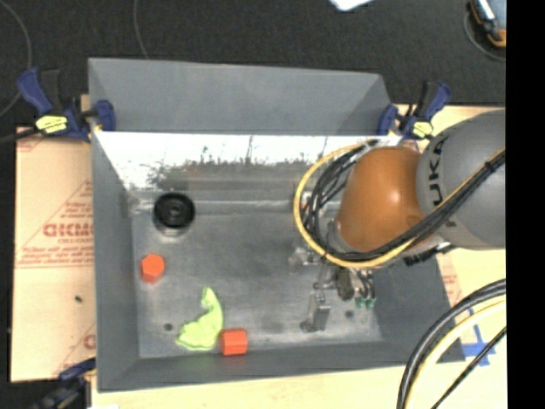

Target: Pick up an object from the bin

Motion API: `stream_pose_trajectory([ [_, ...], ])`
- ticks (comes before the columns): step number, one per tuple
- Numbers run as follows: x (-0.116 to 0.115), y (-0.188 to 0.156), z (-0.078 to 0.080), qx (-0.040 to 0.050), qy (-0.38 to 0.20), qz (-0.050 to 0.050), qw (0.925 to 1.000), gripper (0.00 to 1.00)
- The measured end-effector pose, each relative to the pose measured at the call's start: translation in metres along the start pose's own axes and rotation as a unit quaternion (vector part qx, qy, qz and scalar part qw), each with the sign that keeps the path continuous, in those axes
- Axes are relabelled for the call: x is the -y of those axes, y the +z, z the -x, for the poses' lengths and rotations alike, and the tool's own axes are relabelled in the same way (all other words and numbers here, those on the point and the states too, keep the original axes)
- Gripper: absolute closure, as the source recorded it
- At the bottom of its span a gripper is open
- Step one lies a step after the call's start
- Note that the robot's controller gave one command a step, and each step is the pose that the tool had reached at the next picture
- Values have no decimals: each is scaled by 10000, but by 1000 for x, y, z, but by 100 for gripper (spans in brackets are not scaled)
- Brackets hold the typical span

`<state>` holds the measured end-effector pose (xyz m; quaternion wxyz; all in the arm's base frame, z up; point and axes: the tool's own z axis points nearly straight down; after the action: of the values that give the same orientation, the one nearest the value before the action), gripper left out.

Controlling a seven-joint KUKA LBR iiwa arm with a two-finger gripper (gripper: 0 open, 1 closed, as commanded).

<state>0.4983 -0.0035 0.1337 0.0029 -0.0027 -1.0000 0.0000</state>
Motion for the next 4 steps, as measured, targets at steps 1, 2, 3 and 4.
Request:
stream_pose_trajectory([
  [1,0,-4,2,42,1,0,10000,0],
  [2,-84,56,26,32,-1147,-1,9934,0],
  [3,-115,-8,18,64,-601,4,9982,0],
  [4,-160,35,-1,28,-1498,5,9887,0],
])
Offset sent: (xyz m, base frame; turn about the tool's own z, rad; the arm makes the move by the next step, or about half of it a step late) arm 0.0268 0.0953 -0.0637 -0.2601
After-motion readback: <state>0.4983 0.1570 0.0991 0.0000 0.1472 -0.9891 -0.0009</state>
